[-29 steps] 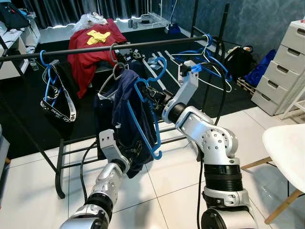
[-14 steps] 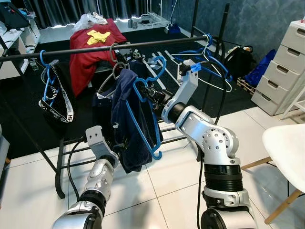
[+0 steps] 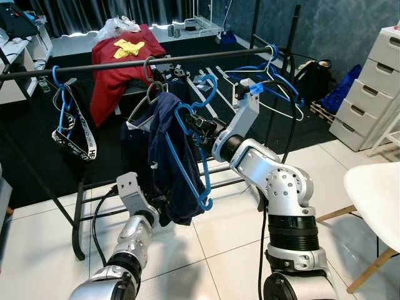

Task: Hang hanger

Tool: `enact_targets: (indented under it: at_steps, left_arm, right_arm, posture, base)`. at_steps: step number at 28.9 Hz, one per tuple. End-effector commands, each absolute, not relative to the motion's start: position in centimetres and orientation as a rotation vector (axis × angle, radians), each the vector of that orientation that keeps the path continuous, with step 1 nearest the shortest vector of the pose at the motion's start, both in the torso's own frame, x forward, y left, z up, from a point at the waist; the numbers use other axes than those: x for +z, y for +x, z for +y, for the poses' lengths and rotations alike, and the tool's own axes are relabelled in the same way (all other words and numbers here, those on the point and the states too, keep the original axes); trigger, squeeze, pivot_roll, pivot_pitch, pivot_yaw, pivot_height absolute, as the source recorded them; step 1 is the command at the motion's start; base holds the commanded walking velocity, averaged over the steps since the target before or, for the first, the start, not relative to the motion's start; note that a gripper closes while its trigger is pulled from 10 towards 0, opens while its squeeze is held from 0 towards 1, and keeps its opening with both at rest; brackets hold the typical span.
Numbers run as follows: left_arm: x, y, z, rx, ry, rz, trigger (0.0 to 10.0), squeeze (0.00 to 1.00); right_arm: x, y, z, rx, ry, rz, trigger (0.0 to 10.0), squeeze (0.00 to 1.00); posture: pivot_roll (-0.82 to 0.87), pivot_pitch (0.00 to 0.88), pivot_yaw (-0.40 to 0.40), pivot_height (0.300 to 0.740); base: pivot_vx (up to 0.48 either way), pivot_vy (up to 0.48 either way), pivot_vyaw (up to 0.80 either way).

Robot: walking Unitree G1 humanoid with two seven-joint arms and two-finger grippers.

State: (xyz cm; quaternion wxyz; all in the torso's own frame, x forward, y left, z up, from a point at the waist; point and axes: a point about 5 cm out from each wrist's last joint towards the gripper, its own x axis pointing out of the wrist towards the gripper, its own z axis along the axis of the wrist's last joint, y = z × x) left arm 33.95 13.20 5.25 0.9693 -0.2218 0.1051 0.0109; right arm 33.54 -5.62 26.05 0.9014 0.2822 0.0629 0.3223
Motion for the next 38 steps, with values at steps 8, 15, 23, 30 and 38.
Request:
enact_targets:
  at_steps: [8, 15, 23, 30, 38]
  left_arm:
    - [5.1, 34.0, 12.5, 0.018, -0.521, 0.238, 10.0, 0.0]
    - [5.2, 34.1, 12.2, 0.025, -0.565, 0.231, 3.1, 0.0]
    - [5.3, 34.2, 12.3, 0.029, -0.563, 0.227, 0.0, 0.0]
    - [5.2, 34.1, 12.4, 0.031, -0.566, 0.23, 0.0, 0.0]
    - [4.8, 33.8, 13.8, 0.051, -0.54, 0.221, 0.0, 0.0]
  right_arm:
    - [28.3, 32.7, -4.9, 0.733, 0.593, 0.059, 10.0, 0.0]
    - [28.3, 32.7, -4.7, 0.733, 0.595, 0.06, 10.0, 0.0]
    - [28.3, 32.7, -4.8, 0.731, 0.596, 0.062, 10.0, 0.0]
    - [28.2, 32.8, -4.8, 0.727, 0.596, 0.061, 10.0, 0.0]
    - [27.9, 32.8, -5.1, 0.701, 0.597, 0.059, 10.0, 0.0]
  posture:
    - [-0.17, 0.077, 0.021, 0.74]
    - [-0.17, 0.078, 0.024, 0.74]
    - [-0.17, 0.077, 0.024, 0.74]
    - [-0.17, 0.08, 0.024, 0.74]
    - [-0.16, 0.079, 0.032, 0.74]
  base:
    - [0.0, 0.0, 0.0]
    - [0.0, 0.0, 0.0]
    - [0.0, 0.0, 0.0]
    - [0.0, 0.0, 0.0]
    - [0.0, 0.0, 0.0]
